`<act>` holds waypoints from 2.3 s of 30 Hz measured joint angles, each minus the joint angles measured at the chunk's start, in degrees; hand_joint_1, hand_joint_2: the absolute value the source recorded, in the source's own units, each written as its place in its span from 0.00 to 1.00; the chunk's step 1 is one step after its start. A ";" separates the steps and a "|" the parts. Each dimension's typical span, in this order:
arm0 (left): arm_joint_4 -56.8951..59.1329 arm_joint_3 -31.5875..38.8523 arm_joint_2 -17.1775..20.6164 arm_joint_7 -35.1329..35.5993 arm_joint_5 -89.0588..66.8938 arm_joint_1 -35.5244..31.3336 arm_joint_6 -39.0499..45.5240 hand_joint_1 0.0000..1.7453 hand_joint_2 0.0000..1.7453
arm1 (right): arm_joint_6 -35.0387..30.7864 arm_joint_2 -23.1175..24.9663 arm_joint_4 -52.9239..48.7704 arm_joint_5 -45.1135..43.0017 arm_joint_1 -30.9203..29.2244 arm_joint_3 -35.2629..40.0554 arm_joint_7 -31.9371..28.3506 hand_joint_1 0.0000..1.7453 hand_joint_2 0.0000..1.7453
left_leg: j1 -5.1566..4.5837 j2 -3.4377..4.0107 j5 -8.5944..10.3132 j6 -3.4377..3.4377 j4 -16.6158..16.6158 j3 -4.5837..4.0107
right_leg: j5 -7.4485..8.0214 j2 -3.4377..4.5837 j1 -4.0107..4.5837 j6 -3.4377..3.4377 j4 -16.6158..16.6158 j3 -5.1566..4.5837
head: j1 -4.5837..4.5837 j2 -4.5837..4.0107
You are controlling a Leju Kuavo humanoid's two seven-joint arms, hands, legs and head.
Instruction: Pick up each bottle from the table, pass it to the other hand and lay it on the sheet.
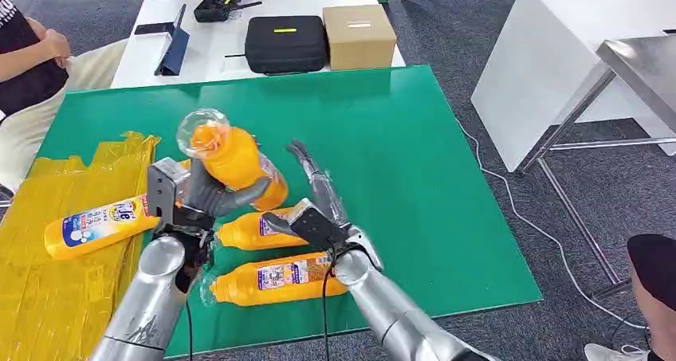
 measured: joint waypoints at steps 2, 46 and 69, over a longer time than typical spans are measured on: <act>-3.06 3.02 0.94 -0.26 -3.97 1.39 3.80 1.00 1.00 | -1.84 -2.02 -6.19 1.58 3.14 0.09 1.65 0.00 1.00 | 0.00 -0.10 0.00 0.00 0.00 -0.05 | -0.01 -0.03 0.00 -0.01 0.00 -0.01 | 0.02 0.02; 25.81 10.94 10.53 35.44 -88.22 -16.82 23.22 1.00 1.00 | -3.11 -7.31 -32.39 12.07 15.15 -4.42 8.77 0.00 1.00 | 0.03 -0.04 0.05 -0.04 0.00 -0.14 | 0.01 -0.08 0.01 0.00 0.03 -0.13 | 0.02 0.00; 45.71 9.70 14.04 32.78 -88.22 -27.45 5.23 0.00 1.00 | -0.40 -7.20 -31.95 16.13 15.41 -4.39 11.55 0.00 1.00 | 0.03 -0.10 0.09 -0.09 0.00 -0.18 | 0.01 -0.09 -0.01 0.00 0.04 -0.12 | 0.02 0.00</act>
